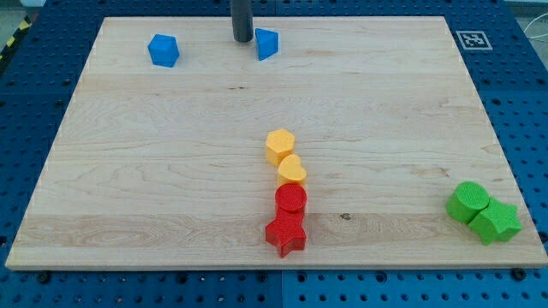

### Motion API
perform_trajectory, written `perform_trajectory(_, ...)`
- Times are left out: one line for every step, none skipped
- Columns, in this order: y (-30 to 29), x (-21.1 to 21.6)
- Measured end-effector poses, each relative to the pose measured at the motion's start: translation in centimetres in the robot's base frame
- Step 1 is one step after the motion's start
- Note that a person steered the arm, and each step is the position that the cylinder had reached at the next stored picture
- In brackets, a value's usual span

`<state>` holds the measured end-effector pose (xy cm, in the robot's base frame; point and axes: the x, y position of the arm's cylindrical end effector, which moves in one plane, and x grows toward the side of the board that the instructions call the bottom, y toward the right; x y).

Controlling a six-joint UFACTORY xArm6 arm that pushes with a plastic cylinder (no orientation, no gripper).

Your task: Slide the blue triangle towards the center of the board

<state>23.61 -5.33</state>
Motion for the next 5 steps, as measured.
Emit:
perform_trajectory(1.6, -0.9)
perform_trajectory(2.9, -0.8)
perform_trajectory(3.3, 0.8)
perform_trajectory(3.3, 3.0)
perform_trajectory(3.3, 5.5)
